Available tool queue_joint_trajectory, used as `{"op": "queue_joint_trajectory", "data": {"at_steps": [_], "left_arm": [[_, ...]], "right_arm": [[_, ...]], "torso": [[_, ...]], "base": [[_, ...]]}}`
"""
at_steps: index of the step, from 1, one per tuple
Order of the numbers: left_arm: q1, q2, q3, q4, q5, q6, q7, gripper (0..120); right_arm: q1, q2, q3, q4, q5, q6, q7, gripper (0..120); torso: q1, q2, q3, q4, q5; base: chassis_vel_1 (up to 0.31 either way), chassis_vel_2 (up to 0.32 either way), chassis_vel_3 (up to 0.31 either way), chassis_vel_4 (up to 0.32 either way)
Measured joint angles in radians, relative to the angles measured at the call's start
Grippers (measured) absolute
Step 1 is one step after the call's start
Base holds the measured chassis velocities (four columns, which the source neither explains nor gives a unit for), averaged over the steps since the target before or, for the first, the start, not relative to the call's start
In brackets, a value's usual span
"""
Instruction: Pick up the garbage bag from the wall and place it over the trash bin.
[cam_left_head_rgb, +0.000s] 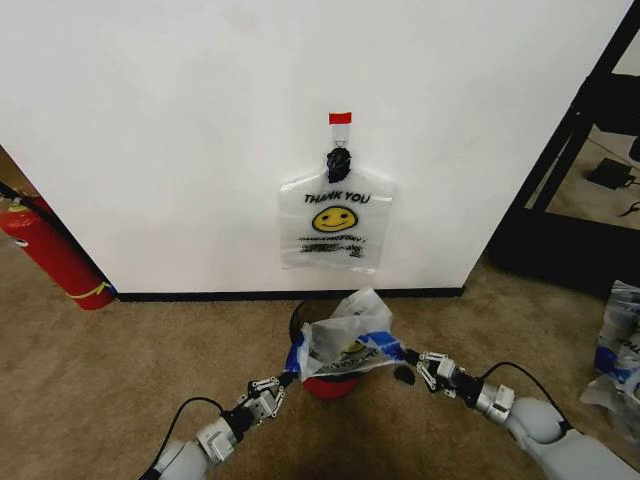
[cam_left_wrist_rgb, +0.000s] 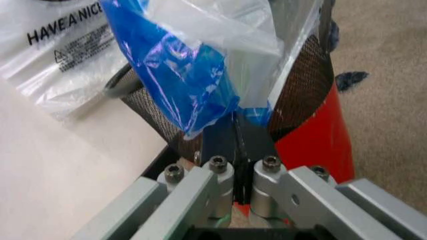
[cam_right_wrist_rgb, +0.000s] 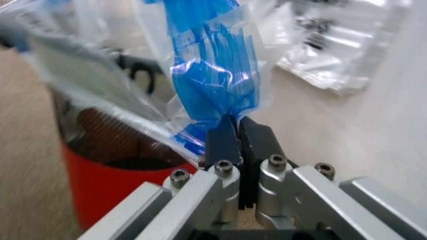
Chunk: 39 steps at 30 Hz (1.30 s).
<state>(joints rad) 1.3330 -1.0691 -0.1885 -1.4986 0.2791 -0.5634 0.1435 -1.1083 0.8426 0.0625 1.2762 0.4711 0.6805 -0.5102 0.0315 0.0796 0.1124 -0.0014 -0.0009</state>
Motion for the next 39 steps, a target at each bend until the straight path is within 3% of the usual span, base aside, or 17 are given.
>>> {"op": "queue_joint_trajectory", "data": {"at_steps": [16,21,27,29,34,39], "left_arm": [[0.056,0.039,-0.022,-0.054,-0.005,0.001,-0.002,1],[0.084,0.049,-0.026,-0.087,-0.005,0.008,-0.011,18],[0.161,0.076,-0.043,-0.145,0.010,0.048,-0.020,41],[0.170,0.078,-0.048,-0.150,0.012,0.049,-0.020,46],[0.247,0.121,-0.096,-0.215,0.013,0.052,-0.029,68],[0.311,0.160,-0.141,-0.304,0.009,0.051,-0.029,84]], "right_arm": [[-0.034,0.014,-0.028,0.061,0.102,-0.038,0.066,0],[-0.059,-0.006,-0.016,0.096,0.099,-0.043,0.064,14],[-0.165,-0.063,0.084,0.166,0.065,-0.089,-0.020,41],[-0.177,-0.069,0.096,0.175,0.065,-0.093,-0.029,43],[-0.291,-0.128,0.280,0.250,0.071,-0.103,-0.232,66],[-0.328,-0.149,0.359,0.311,0.090,-0.091,-0.320,82]], "torso": [[0.000,0.000,0.000,0.0001,0.0002],[0.000,0.000,0.000,0.0001,0.0000],[0.000,0.000,0.000,-0.0002,0.0003],[0.000,0.000,0.000,0.0001,0.0002],[0.000,0.000,0.000,-0.0002,-0.0005],[0.000,0.000,0.000,-0.0002,0.0002]], "base": [[0.000,0.000,0.000,0.000],[0.000,0.000,0.000,0.000],[0.000,0.000,0.000,0.000],[0.000,0.000,0.000,0.000],[0.000,0.000,0.000,0.000],[0.000,0.000,0.000,0.000]]}}
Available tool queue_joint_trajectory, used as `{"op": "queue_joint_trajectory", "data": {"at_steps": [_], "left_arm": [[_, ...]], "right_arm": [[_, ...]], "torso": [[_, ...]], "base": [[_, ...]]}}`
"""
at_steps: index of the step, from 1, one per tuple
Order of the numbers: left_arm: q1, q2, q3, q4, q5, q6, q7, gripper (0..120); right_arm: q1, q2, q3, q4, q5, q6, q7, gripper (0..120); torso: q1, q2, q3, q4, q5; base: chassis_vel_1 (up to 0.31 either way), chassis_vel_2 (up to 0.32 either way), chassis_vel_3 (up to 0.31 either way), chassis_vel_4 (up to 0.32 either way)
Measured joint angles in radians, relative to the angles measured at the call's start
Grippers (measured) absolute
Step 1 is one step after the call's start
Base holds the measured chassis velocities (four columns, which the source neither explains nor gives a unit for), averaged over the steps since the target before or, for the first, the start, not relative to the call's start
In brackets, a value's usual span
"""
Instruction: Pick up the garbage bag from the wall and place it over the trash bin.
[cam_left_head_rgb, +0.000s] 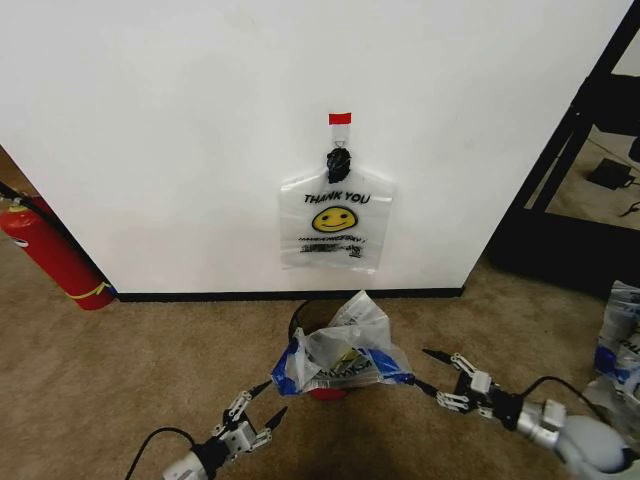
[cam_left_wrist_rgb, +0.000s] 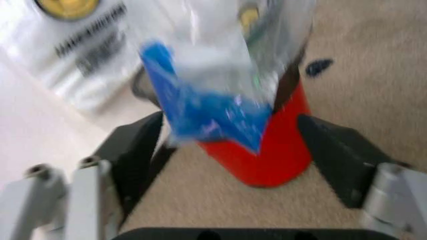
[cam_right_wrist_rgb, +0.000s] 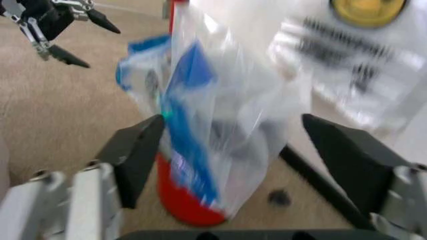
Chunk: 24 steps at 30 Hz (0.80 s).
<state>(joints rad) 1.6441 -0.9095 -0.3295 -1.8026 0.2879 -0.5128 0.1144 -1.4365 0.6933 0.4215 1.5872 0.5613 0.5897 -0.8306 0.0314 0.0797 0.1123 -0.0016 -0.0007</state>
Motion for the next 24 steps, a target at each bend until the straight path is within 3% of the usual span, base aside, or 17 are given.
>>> {"op": "queue_joint_trajectory", "data": {"at_steps": [2,4,7,9,12,13,14,17,20,21,24], "left_arm": [[0.036,0.028,-0.032,-0.062,-0.023,-0.004,0.000,94],[0.045,0.039,-0.043,-0.082,-0.038,-0.006,0.001,95],[0.040,0.087,-0.069,-0.149,-0.144,-0.001,0.005,100],[-0.025,0.133,-0.054,-0.184,-0.277,0.046,0.006,100],[-0.194,0.206,0.010,-0.200,-0.506,0.215,0.000,100],[-0.194,0.206,0.010,-0.200,-0.506,0.215,0.000,100],[-0.244,0.222,0.033,-0.199,-0.561,0.272,-0.004,100],[-0.474,0.262,0.218,-0.132,-0.719,0.439,-0.026,100],[-0.728,0.243,0.426,-0.020,-0.813,0.536,-0.044,100],[-0.728,0.243,0.426,-0.020,-0.813,0.536,-0.044,100],[-0.968,0.153,0.652,0.093,-0.903,0.642,-0.061,100]], "right_arm": [[0.006,-0.001,0.022,0.021,0.033,0.012,-0.002,90],[0.010,-0.001,0.026,0.027,0.046,0.015,0.001,94],[0.030,0.011,0.043,0.060,0.123,0.022,0.039,100],[0.034,0.023,0.049,0.109,0.200,0.018,0.095,100],[0.032,0.039,0.036,0.199,0.276,0.001,0.249,100],[0.032,0.039,0.036,0.199,0.276,0.001,0.249,100],[0.041,0.041,0.021,0.221,0.284,-0.009,0.297,100],[0.064,0.046,-0.012,0.266,0.272,-0.031,0.391,100],[0.041,0.049,-0.004,0.286,0.220,-0.036,0.419,100],[0.041,0.049,-0.004,0.286,0.220,-0.036,0.419,100],[0.022,0.063,0.010,0.249,0.153,-0.032,0.436,100]], "torso": [[0.000,0.000,0.000,0.0004,-0.0002],[0.000,0.000,0.000,0.0005,-0.0001],[0.000,0.000,0.000,0.0006,-0.0003],[0.000,0.000,0.000,0.0006,-0.0001],[0.000,0.000,0.000,-0.0004,-0.0009],[0.000,0.000,0.000,-0.0004,-0.0009],[0.000,0.000,0.000,-0.0007,-0.0005],[0.000,0.000,0.000,0.0014,-0.0001],[0.000,0.000,0.000,0.0000,-0.0008],[0.000,0.000,0.000,0.0000,-0.0008],[0.000,0.000,0.000,-0.0005,-0.0004]], "base": [[0.000,0.000,0.000,0.000],[0.000,0.000,0.000,0.000],[0.000,0.000,0.000,0.000],[0.000,0.000,0.000,0.000],[0.000,0.000,0.000,0.000],[0.000,0.000,0.000,0.000],[0.000,0.000,0.000,0.000],[0.000,0.000,0.000,0.000],[0.000,0.000,0.000,0.000],[0.000,0.000,0.000,0.000],[0.000,0.000,0.000,0.000]]}}
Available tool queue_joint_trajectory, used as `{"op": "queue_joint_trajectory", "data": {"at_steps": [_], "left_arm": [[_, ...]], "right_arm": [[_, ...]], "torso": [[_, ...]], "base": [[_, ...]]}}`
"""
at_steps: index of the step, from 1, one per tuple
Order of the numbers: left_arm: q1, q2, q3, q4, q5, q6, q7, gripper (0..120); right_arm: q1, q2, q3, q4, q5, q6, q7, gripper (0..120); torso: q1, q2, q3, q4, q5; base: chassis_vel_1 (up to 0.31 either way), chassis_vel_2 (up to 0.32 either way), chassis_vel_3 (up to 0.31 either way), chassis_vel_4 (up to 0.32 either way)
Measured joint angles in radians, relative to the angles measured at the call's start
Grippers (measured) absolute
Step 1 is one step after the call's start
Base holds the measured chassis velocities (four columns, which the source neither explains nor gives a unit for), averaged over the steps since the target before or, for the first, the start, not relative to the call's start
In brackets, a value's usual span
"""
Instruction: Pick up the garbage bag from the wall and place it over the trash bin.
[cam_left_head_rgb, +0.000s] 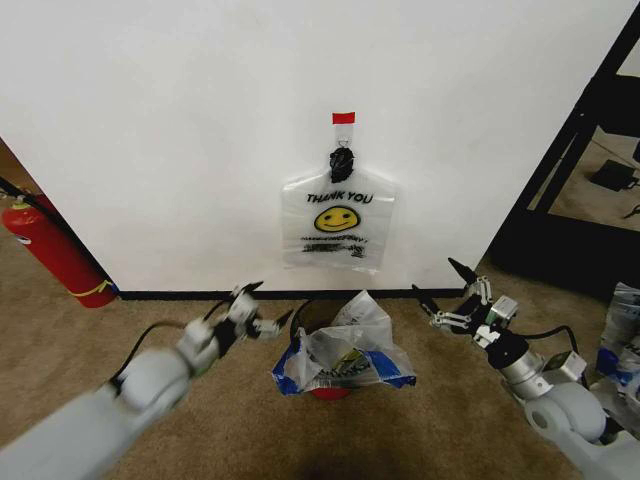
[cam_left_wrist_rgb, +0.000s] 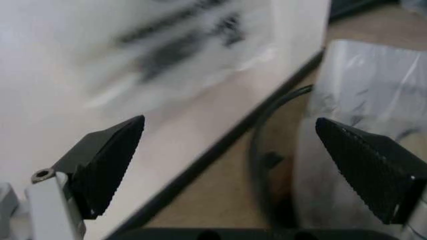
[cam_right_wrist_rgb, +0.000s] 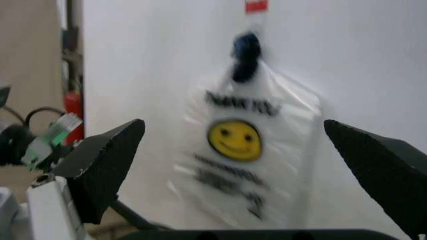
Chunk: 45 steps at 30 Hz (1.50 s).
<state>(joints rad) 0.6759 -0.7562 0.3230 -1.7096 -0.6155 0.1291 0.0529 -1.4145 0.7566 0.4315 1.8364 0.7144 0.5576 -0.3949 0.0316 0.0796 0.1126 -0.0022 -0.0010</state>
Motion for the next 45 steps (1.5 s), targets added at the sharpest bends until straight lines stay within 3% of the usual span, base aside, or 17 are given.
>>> {"op": "queue_joint_trajectory", "data": {"at_steps": [5,12,19,27,45], "left_arm": [[-0.207,-0.126,0.182,0.125,-0.062,0.154,-0.036,100],[-0.338,-0.177,0.271,0.193,-0.084,0.275,-0.075,100],[-0.440,-0.215,0.337,0.203,-0.148,0.590,-0.103,100],[-0.475,-0.266,0.372,0.261,-0.171,0.623,-0.109,97],[-0.469,-0.246,0.376,0.262,-0.154,0.610,-0.028,32]], "right_arm": [[-0.017,0.037,0.008,-0.057,-0.032,0.034,-0.005,100],[-0.049,0.071,0.023,-0.047,-0.048,0.052,-0.013,100],[-0.067,0.110,0.025,-0.043,-0.090,0.063,-0.016,100],[-0.089,0.126,0.034,-0.010,-0.111,0.063,-0.015,100],[-0.108,0.142,0.041,-0.006,-0.145,0.073,-0.006,100]], "torso": [[0.000,0.000,0.000,0.0006,0.0009],[0.000,0.000,0.000,0.0008,0.0003],[0.000,0.000,0.000,0.0010,0.0004],[0.000,0.000,0.000,0.0006,-0.0001],[0.000,0.000,0.000,0.0009,0.0003]], "base": [[0.000,0.000,0.000,0.000],[0.000,0.000,0.000,0.000],[0.000,0.000,0.000,0.000],[0.000,0.000,0.000,0.000],[0.000,0.000,0.000,0.000]]}}
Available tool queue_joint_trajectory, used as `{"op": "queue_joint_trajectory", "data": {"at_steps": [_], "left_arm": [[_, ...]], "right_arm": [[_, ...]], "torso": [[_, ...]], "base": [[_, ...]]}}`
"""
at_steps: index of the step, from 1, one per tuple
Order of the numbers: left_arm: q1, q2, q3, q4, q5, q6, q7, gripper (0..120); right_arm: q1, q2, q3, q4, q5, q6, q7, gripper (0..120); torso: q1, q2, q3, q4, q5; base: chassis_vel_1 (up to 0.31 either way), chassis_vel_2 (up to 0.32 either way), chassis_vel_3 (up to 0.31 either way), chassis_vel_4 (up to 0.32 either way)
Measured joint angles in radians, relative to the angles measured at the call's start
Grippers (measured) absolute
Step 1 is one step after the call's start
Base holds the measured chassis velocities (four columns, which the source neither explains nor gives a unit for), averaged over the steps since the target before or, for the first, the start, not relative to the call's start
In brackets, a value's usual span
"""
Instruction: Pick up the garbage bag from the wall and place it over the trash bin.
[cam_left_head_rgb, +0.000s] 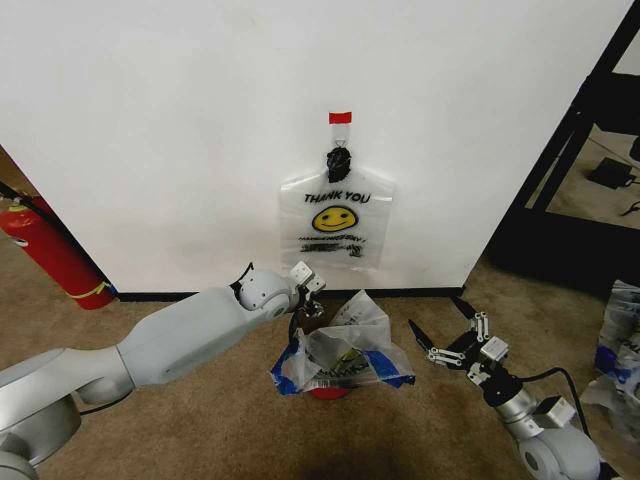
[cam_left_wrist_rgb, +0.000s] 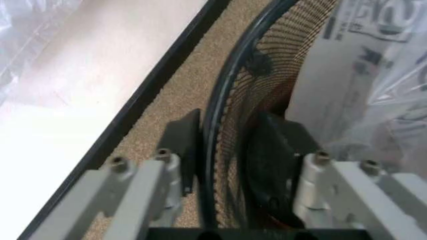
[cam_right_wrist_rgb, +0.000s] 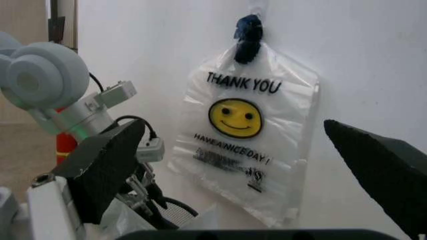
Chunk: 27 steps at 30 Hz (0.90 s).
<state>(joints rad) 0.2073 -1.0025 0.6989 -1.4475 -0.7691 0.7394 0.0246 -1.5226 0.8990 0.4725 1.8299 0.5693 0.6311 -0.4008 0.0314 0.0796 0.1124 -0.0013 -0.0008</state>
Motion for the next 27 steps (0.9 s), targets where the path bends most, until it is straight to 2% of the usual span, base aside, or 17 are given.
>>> {"op": "queue_joint_trajectory", "data": {"at_steps": [2,4,6,9,11,12,15,19,20,23,24,25,27], "left_arm": [[0.006,-0.004,-0.003,0.004,-0.005,-0.001,-0.001,22],[0.008,-0.006,-0.005,0.005,-0.018,-0.001,-0.006,19],[0.018,-0.011,-0.017,-0.001,-0.081,-0.002,-0.034,10],[0.030,-0.013,-0.030,-0.016,-0.146,-0.002,-0.081,5],[0.045,-0.007,-0.052,-0.036,-0.228,-0.002,-0.166,4],[0.045,-0.007,-0.052,-0.036,-0.228,-0.002,-0.166,4],[0.089,0.022,-0.125,-0.110,-0.424,-0.002,-0.376,4],[0.184,0.070,-0.239,-0.253,-0.655,-0.003,-0.611,4],[0.184,0.070,-0.239,-0.253,-0.655,-0.003,-0.611,4],[0.319,0.078,-0.397,-0.385,-0.848,-0.003,-0.822,4],[0.366,0.075,-0.461,-0.418,-0.887,-0.003,-0.865,4],[0.366,0.075,-0.461,-0.418,-0.887,-0.003,-0.865,4],[0.467,0.058,-0.573,-0.468,-0.921,-0.012,-0.918,4]], "right_arm": [[-0.004,0.001,0.003,0.001,-0.001,0.002,0.002,100],[-0.005,0.001,0.005,0.003,-0.002,0.003,0.003,100],[-0.010,0.001,0.010,0.007,-0.002,0.005,0.003,100],[-0.015,0.001,0.014,0.011,-0.003,0.007,0.003,100],[-0.019,0.002,0.017,0.014,-0.003,0.010,0.003,100],[-0.019,0.002,0.017,0.014,-0.003,0.010,0.003,100],[-0.020,0.002,0.020,0.018,-0.002,0.014,0.003,100],[-0.012,0.002,0.015,0.006,0.003,0.017,0.003,100],[-0.012,0.002,0.015,0.006,0.003,0.017,0.003,100],[0.000,0.000,0.004,0.002,0.014,0.013,0.004,100],[0.001,-0.002,-0.001,0.001,0.021,0.009,0.004,100],[0.001,-0.002,-0.001,0.001,0.021,0.009,0.004,100],[0.003,-0.006,-0.009,0.002,0.030,0.003,0.002,100]], "torso": [[0.000,0.000,0.000,-0.0001,-0.0001],[0.000,0.000,0.000,-0.0001,0.0000],[0.000,0.000,0.000,0.0000,0.0000],[0.000,0.000,0.000,-0.0003,-0.0003],[0.000,0.000,0.000,-0.0005,-0.0003],[0.000,0.000,0.000,-0.0005,-0.0003],[0.000,0.000,0.000,-0.0003,-0.0003],[0.000,0.000,0.000,0.0001,-0.0001],[0.000,0.000,0.000,0.0001,-0.0001],[0.000,0.000,0.000,-0.0004,-0.0005],[0.000,0.000,0.000,-0.0003,-0.0004],[0.000,0.000,0.000,-0.0003,-0.0004],[0.000,0.000,0.000,0.0007,0.0003]], "base": [[0.000,0.000,0.000,0.000],[0.000,0.000,0.000,0.000],[0.000,0.000,0.000,0.000],[0.000,0.000,0.000,0.000],[0.000,0.000,0.000,0.000],[0.000,0.000,0.000,0.000],[0.000,0.000,0.000,0.000],[0.000,0.000,0.000,0.000],[0.000,0.000,0.000,0.000],[0.000,0.000,0.000,0.000],[0.000,0.000,0.000,0.000],[0.000,0.000,0.000,0.000],[0.000,0.000,0.000,0.000]]}}
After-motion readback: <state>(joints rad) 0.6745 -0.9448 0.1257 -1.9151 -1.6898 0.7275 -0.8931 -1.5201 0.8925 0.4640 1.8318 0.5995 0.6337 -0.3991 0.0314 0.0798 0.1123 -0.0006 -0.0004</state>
